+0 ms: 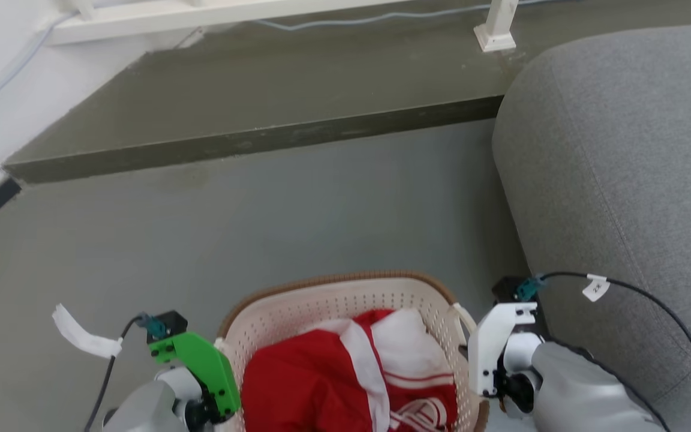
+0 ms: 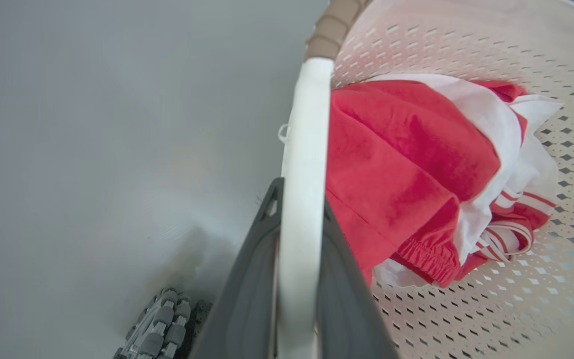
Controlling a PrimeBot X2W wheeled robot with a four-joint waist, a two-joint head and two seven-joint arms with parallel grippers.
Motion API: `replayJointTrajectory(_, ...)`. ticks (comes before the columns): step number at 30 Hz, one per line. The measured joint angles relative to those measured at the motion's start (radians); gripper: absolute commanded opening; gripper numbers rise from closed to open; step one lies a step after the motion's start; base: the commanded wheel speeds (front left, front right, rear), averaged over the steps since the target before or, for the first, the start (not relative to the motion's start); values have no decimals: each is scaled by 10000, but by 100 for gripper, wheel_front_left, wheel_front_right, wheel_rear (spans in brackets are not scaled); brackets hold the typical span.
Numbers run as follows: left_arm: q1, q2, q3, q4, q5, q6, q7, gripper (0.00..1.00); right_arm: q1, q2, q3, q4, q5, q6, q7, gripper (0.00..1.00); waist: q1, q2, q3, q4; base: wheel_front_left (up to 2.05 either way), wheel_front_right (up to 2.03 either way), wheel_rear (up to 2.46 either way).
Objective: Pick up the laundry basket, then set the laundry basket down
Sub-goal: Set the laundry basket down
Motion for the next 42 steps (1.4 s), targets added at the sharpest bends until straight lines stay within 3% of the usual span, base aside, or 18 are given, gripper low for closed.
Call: replayJointTrajectory(42, -3645, 629, -54, -1241, 437, 46, -2115, 0, -4234, -119, 50, -485, -564, -886, -1962, 0, 2, 0, 5056, 82, 0, 0, 0)
